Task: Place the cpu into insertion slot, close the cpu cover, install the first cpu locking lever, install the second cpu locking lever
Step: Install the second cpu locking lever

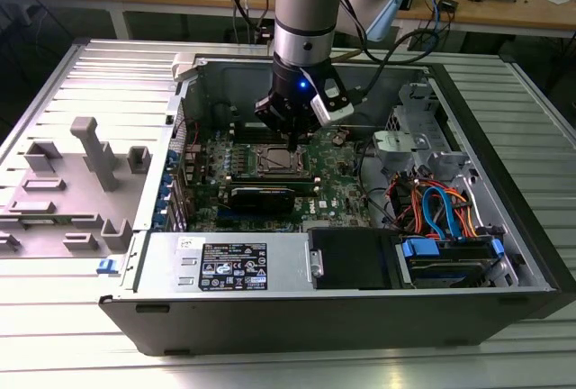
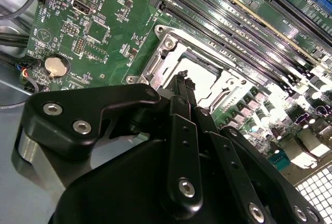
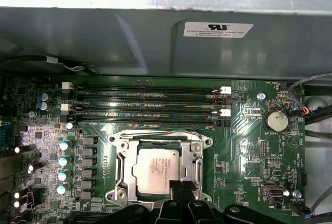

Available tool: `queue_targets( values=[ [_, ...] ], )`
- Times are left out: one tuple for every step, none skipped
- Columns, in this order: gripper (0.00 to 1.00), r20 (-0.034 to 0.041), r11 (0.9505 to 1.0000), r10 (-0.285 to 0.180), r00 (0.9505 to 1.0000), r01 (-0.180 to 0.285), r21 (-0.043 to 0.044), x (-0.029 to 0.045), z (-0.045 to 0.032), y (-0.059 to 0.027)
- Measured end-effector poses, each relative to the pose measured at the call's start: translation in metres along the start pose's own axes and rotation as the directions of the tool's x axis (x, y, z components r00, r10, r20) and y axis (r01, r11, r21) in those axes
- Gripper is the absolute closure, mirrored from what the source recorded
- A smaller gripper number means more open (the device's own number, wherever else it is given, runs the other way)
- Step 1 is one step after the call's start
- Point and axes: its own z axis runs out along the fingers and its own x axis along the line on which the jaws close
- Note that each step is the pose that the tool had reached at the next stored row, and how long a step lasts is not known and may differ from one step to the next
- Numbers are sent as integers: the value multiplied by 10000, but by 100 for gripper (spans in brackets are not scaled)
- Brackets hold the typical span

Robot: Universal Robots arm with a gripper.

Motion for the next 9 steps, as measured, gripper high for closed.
queue_targets(
  values=[
    [89,0,10000,0,10000,0,0,0,0,0],
    [89,0,10000,0,10000,0,1,0,-1,0],
    [89,-1,10000,0,10000,0,2,0,-4,-1],
    [89,-1,10000,0,10000,0,2,0,-9,-1],
    [89,-1,10000,0,10000,0,2,0,-15,0],
    [89,0,10000,0,10000,0,1,0,-17,0],
    [89,1,10000,0,10000,0,2,0,-17,0],
    [89,1,10000,-1,10000,1,1,0,-16,0],
    [89,-1,10000,-2,10000,2,4,-1,-18,-6]
  ],
)
